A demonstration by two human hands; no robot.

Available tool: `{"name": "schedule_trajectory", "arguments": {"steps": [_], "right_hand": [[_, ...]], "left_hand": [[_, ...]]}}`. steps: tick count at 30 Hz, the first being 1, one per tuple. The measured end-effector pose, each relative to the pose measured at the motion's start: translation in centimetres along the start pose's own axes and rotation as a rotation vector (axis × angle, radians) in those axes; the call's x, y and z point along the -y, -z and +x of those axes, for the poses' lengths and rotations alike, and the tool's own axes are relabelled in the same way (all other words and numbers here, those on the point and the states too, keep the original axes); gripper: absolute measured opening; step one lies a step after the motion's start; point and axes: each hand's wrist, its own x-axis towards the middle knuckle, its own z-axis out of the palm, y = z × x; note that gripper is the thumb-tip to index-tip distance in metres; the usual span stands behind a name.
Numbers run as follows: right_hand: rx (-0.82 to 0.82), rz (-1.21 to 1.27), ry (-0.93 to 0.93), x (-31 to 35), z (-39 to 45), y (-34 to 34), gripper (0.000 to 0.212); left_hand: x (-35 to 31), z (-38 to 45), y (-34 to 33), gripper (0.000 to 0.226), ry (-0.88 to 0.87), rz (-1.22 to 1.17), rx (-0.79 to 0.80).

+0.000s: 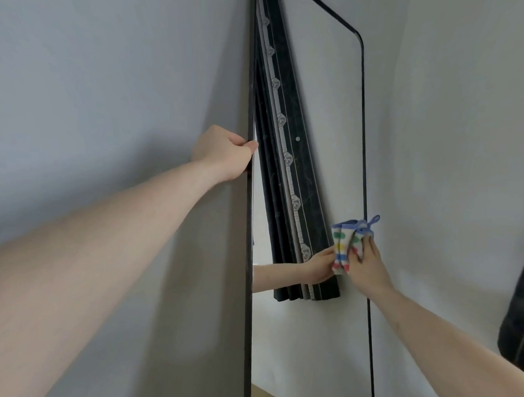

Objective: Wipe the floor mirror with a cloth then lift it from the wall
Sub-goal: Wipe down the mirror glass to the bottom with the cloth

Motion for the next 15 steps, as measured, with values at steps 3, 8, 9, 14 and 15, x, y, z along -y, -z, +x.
{"name": "schedule_trajectory", "arguments": {"steps": [3, 8, 9, 14, 15], "right_hand": [[-0.038, 0.162, -0.056, 0.6, -0.6, -0.9, 0.071], [-0.095, 0.278, -0.038, 2.3, -4.2, -2.1, 0.069], [-0.102, 0.294, -0.014, 2.5, -4.7, -2.2, 0.07], [-0.083, 0.35, 0.136, 7.0, -7.4, -1.5, 0.075], [-0.07, 0.368, 0.164, 8.2, -7.8, -1.4, 0.076]], "left_hand": [[0.4, -1.2, -0.3, 0.046, -0.034, 0.048, -0.033], [2.3, -5.0, -0.7, 0.021, -0.02, -0.08, 0.005], [3.1, -5.9, -0.9, 0.012, -0.024, -0.111, 0.018], [6.7, -10.9, -1.6, 0.035, -0.055, -0.169, 0.124], [7.2, -12.0, -1.8, 0.039, -0.057, -0.17, 0.139]]}}
